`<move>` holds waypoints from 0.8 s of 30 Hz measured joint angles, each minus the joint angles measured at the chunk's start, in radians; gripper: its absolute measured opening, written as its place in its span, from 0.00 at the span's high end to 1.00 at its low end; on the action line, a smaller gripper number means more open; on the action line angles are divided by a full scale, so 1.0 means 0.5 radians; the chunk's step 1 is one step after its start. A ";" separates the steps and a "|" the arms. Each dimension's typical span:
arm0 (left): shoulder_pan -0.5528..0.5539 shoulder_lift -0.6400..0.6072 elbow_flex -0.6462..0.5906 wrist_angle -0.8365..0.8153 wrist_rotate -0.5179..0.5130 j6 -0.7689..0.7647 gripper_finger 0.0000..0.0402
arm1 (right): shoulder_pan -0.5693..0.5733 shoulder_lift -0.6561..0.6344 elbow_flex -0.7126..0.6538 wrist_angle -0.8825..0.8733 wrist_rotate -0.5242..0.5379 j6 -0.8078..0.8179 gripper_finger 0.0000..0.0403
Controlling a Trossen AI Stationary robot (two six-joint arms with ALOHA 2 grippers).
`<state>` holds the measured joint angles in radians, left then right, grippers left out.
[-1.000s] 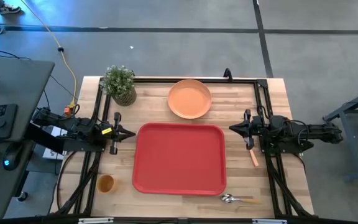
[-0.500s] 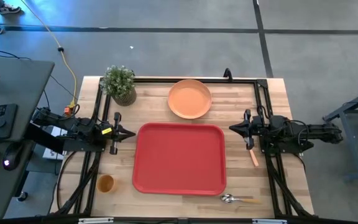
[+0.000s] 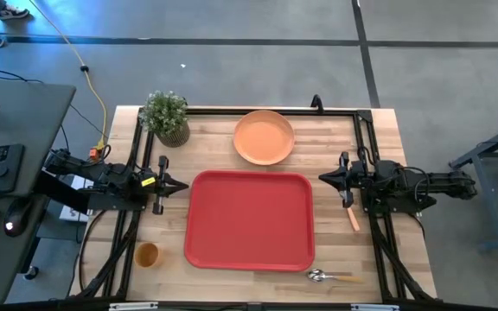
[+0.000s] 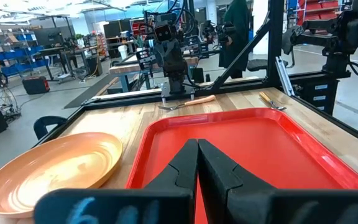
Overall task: Pick and place plate/cup/fork/spoon on tray
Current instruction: Put the orange plate on the red table tray
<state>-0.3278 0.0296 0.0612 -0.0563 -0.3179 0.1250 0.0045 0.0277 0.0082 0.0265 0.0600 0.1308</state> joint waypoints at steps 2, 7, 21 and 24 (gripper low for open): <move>0.000 0.000 0.000 -0.001 0.000 0.003 0.99 | 0.000 0.000 0.000 0.001 -0.001 0.000 1.00; 0.001 0.000 0.001 0.234 -0.218 0.137 0.99 | 0.000 0.000 0.000 0.001 -0.001 0.001 1.00; 0.001 0.000 0.001 0.694 -0.350 0.125 0.99 | 0.000 0.000 0.000 0.002 0.000 0.000 1.00; 0.001 0.001 0.001 0.685 -0.350 0.125 0.99 | 0.001 -0.001 0.000 0.160 0.017 0.002 1.00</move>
<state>-0.3271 0.0299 0.0616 0.2863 -0.4927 0.1873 0.0048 0.0272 0.0082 0.1065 0.0685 0.1318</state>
